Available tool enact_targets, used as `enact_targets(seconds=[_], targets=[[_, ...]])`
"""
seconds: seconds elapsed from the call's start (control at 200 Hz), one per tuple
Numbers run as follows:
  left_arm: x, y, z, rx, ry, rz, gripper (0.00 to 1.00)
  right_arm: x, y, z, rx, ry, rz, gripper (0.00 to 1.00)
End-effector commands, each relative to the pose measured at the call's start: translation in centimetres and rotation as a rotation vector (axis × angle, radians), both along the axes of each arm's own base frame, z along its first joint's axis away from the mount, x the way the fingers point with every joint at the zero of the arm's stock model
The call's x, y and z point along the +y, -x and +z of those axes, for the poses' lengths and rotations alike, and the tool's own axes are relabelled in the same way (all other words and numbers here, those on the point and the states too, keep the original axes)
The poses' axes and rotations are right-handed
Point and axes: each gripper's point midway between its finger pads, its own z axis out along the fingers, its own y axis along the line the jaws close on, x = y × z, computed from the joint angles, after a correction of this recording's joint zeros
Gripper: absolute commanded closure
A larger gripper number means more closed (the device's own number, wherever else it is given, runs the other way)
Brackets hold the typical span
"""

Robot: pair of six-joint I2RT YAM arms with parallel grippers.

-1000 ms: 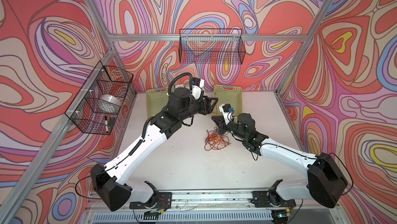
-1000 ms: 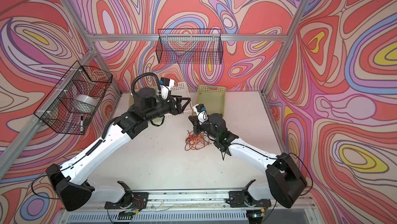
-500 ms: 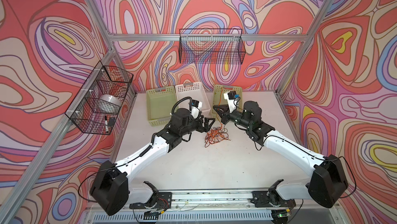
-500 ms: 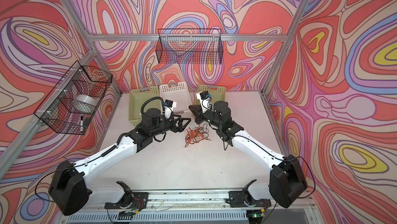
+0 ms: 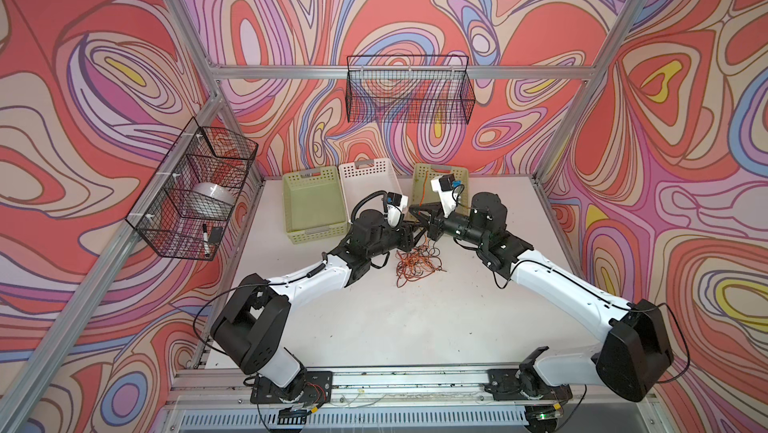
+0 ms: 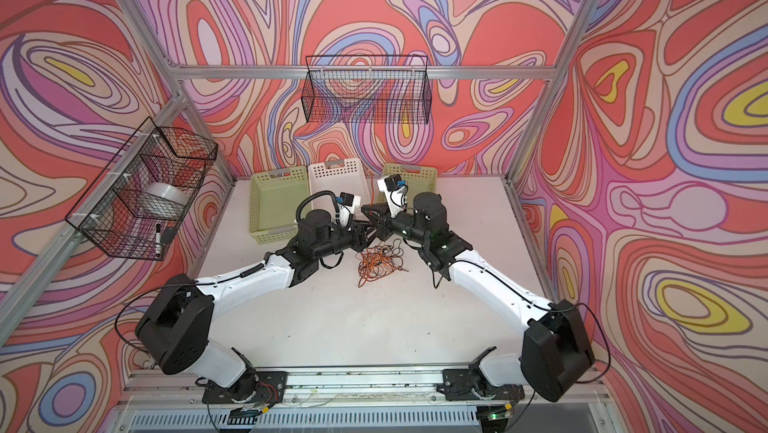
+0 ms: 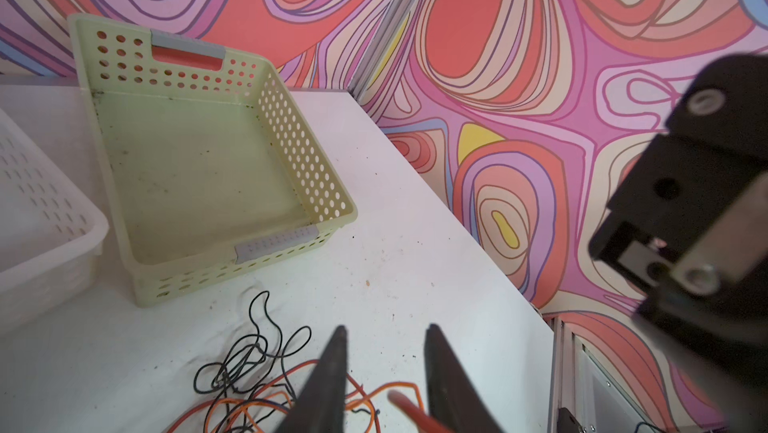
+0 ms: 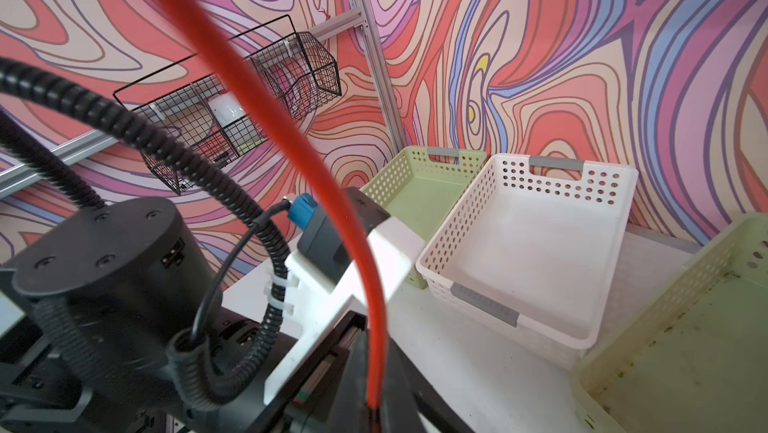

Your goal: Untangle the cables

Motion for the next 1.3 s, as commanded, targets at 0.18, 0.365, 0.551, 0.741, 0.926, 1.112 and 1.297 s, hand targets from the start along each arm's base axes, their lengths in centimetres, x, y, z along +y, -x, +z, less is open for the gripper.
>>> enact_targets(seconds=[0.18, 0.365, 0.551, 0.741, 0.926, 1.112, 1.297], targets=[[1.1, 0.3, 4.7, -0.076, -0.022, 0.056, 1.00, -2.1, 0.5, 1.4, -0.057, 0.056, -0.078, 0.63], [1.7, 0.6, 6.5, -0.082, -0.013, 0.078, 1.00, -3.3, 1.6, -1.4, -0.032, 0.019, -0.099, 0.54], [1.9, 0.2, 8.0, -0.075, -0.003, 0.101, 1.00, -3.7, 2.6, -4.5, -0.006, 0.013, -0.085, 0.49], [1.4, 0.6, 10.6, -0.076, 0.039, 0.081, 1.00, -3.5, 2.9, -8.4, 0.051, 0.019, -0.074, 0.47], [0.8, 1.3, 12.8, -0.096, 0.049, 0.063, 1.00, -2.3, 2.0, -12.0, 0.167, 0.026, -0.047, 0.55], [0.9, 1.3, 15.1, -0.142, 0.040, 0.074, 1.00, -1.8, 1.3, -16.5, 0.287, 0.012, -0.057, 0.73], [1.0, 1.5, 19.0, -0.198, 0.048, 0.068, 1.00, -1.8, 1.3, -19.9, 0.352, -0.004, -0.078, 0.79]])
